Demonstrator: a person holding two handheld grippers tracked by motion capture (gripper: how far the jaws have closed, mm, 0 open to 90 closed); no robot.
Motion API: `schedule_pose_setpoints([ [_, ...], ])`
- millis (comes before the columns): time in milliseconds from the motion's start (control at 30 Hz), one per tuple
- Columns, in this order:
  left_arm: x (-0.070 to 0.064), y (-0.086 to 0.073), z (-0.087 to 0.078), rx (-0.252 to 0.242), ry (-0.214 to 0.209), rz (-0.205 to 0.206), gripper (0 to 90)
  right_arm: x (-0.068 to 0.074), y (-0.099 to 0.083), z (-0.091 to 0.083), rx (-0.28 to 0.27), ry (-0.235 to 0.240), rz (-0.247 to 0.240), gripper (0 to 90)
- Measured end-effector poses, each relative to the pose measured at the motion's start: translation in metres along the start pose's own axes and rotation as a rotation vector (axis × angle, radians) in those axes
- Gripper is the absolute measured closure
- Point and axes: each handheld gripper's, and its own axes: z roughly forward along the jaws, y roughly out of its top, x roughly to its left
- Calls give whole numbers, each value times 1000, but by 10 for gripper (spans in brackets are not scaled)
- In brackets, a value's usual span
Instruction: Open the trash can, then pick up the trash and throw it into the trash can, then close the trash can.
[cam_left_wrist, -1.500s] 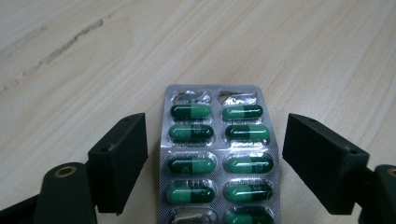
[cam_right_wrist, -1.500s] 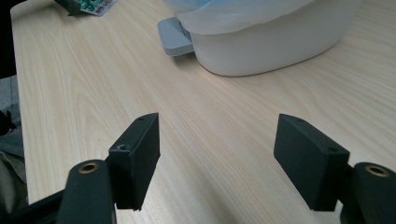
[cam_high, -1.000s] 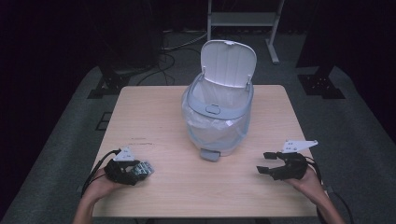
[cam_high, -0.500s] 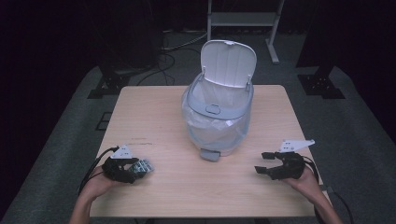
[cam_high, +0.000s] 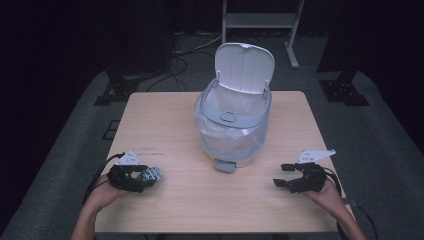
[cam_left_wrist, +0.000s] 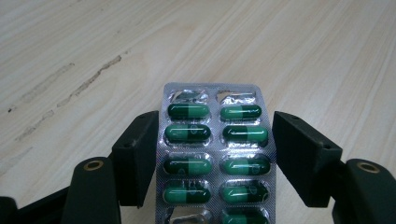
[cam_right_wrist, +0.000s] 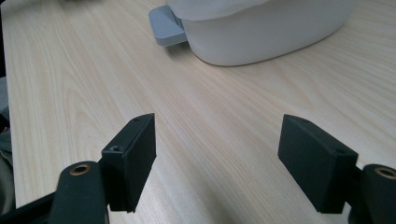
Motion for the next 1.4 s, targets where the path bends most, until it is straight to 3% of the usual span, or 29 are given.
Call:
schedule_pose_setpoints([
  [467,1,20,-16,-3,8,34,333,1,-4,-3,10,-14,4,267],
  [900,4,51,-32,-7,-8,72,333,-1,-2,-6,-4,-23,9,267],
  [1400,0,85,-40,-15,-7,115,333,-2,-8,-7,-8,-24,12,267],
])
